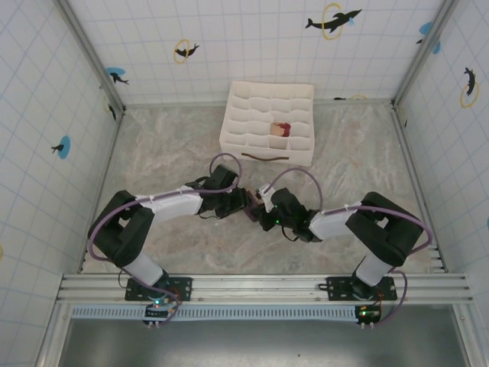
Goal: Roll the socks
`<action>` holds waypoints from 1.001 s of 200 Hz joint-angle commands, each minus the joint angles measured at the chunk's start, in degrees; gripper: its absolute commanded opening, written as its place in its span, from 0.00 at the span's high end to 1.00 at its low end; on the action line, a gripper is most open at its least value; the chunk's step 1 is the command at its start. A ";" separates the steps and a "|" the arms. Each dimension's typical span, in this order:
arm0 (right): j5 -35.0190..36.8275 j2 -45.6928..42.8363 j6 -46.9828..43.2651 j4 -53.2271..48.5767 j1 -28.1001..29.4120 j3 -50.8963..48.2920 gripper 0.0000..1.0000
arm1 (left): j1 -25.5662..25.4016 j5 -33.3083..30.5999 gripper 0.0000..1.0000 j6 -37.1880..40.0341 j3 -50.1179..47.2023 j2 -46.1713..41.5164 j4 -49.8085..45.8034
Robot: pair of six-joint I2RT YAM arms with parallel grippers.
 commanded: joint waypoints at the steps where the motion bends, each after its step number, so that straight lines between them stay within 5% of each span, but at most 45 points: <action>1: -6.40 3.15 6.09 -4.97 -3.58 -4.43 0.78 | -0.18 3.61 0.22 0.12 -3.35 -2.94 5.30; 46: -14.07 5.12 11.40 1.98 -8.29 -8.45 0.78 | -0.18 5.53 0.19 -4.95 -11.04 -3.61 20.14; 100: -14.60 5.96 12.99 5.62 -9.26 -11.39 0.79 | -0.60 5.94 0.20 -9.75 -13.13 0.77 33.10; 200: -15.52 6.48 16.26 13.16 -12.71 -15.23 0.83 | -3.78 8.89 0.40 -15.05 -11.82 11.55 41.88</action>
